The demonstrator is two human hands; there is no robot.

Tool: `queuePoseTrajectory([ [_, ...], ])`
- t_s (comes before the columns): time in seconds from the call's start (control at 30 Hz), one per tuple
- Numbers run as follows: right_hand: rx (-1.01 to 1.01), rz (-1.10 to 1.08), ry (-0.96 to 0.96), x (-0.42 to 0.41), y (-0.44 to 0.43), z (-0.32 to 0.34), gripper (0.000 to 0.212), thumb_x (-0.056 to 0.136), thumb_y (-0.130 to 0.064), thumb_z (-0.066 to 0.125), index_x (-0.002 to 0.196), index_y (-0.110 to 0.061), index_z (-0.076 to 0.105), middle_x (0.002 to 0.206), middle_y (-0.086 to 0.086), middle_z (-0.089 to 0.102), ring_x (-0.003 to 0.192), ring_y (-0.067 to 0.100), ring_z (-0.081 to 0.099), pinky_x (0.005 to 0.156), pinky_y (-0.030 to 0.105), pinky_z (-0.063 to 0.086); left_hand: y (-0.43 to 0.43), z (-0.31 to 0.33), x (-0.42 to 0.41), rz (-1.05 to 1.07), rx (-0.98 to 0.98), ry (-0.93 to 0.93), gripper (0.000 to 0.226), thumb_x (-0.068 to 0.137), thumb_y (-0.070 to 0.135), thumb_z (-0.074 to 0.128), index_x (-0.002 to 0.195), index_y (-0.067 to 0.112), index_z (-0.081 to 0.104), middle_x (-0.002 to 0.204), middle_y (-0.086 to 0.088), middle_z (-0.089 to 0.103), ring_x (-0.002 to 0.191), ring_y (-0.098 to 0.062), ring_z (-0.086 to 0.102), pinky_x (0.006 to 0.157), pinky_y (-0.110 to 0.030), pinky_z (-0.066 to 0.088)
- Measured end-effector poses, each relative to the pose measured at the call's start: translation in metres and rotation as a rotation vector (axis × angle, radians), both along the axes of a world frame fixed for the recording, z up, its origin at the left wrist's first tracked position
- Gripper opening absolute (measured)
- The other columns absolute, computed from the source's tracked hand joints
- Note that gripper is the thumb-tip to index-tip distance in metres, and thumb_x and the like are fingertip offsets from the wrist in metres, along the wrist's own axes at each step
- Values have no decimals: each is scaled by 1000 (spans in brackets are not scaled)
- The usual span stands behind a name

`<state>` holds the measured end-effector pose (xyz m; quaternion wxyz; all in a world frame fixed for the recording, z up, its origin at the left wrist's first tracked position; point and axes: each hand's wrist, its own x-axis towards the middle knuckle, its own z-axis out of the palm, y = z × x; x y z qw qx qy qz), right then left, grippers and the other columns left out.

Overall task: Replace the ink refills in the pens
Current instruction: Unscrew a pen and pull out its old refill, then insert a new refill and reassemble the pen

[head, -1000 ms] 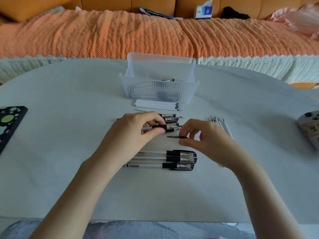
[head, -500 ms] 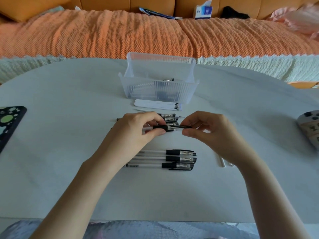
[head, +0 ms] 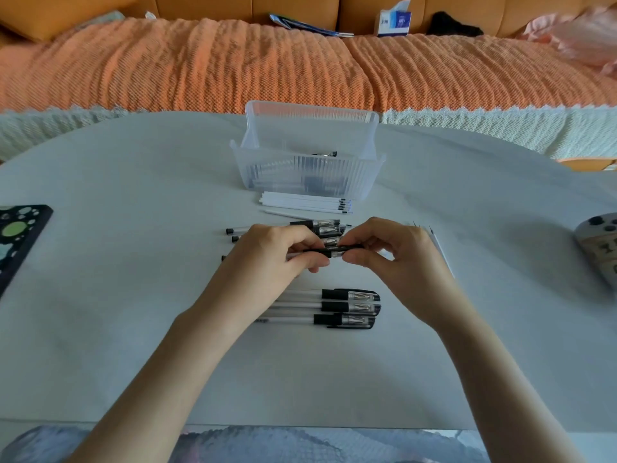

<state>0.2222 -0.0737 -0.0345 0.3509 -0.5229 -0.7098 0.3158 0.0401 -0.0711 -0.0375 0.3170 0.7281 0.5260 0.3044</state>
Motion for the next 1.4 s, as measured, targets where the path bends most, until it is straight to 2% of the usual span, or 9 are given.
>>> queuePoseTrajectory([
  [0.47, -2, -7, 43, -1, 0, -5, 17, 78, -5, 70, 80, -22, 67, 79, -10, 68, 75, 4, 60, 71, 6, 40, 1, -10, 4, 25, 43, -21, 10, 79, 18, 72, 73, 26, 68, 64, 12, 68, 68, -2, 64, 76, -24, 49],
  [0.6, 8, -2, 55, -4, -2, -5, 20, 79, -5, 70, 79, -25, 66, 77, -13, 66, 74, 0, 59, 71, 5, 39, -1, -10, 1, 7, 66, -16, 15, 80, 19, 71, 73, 30, 64, 63, 14, 66, 68, 3, 63, 73, -16, 48],
  [0.67, 23, -7, 77, -5, -2, -1, 16, 80, -6, 70, 81, -22, 67, 80, -11, 68, 76, 1, 61, 71, 4, 39, 0, -7, -1, 10, 70, -43, 11, 80, 19, 70, 76, 28, 65, 63, 15, 66, 67, 5, 62, 69, -9, 43],
  [0.77, 25, -18, 91, -4, -1, 1, 12, 81, -8, 69, 87, -18, 70, 83, -9, 70, 79, 3, 63, 72, 5, 40, 3, -5, -2, 5, 87, -56, 4, 80, 19, 70, 80, 22, 69, 64, 15, 66, 61, 9, 57, 65, -8, 41],
  [0.93, -17, -81, 153, 9, 11, -2, 10, 83, -19, 67, 92, -23, 70, 76, -15, 69, 72, 4, 63, 74, 19, 48, 7, -11, 3, 49, 168, -47, 8, 80, 20, 71, 86, 16, 70, 72, 21, 64, 66, 13, 57, 66, -5, 41],
  [1.0, 17, -103, 104, 16, 14, -4, 11, 84, -16, 66, 89, -25, 70, 80, -13, 69, 73, 8, 61, 74, 23, 48, 12, -8, 1, 93, 215, -53, 8, 81, 20, 70, 88, 16, 70, 78, 22, 64, 76, 13, 59, 70, -3, 40],
  [1.17, 186, 5, -285, 11, 16, -22, 15, 80, -8, 69, 90, -19, 71, 90, -8, 62, 83, 8, 46, 74, 8, 34, 31, 12, -7, 78, 270, -27, 15, 87, 16, 64, 102, 17, 66, 93, 18, 65, 92, 10, 58, 78, -3, 43],
  [1.23, 240, 8, -368, 11, 17, -28, 17, 79, -9, 71, 94, -16, 71, 93, -4, 61, 88, 11, 45, 76, 12, 32, 40, 20, -7, 76, 294, 2, 16, 87, 17, 64, 103, 18, 67, 92, 16, 64, 88, 12, 58, 80, 1, 38],
  [1.4, 259, 26, -478, 10, 15, -30, 18, 78, -15, 73, 96, -14, 70, 94, 0, 62, 90, 20, 52, 78, 27, 42, 79, 36, 0, 103, 320, 77, 13, 86, 19, 64, 99, 21, 67, 88, 12, 62, 82, 6, 56, 76, -3, 40],
])
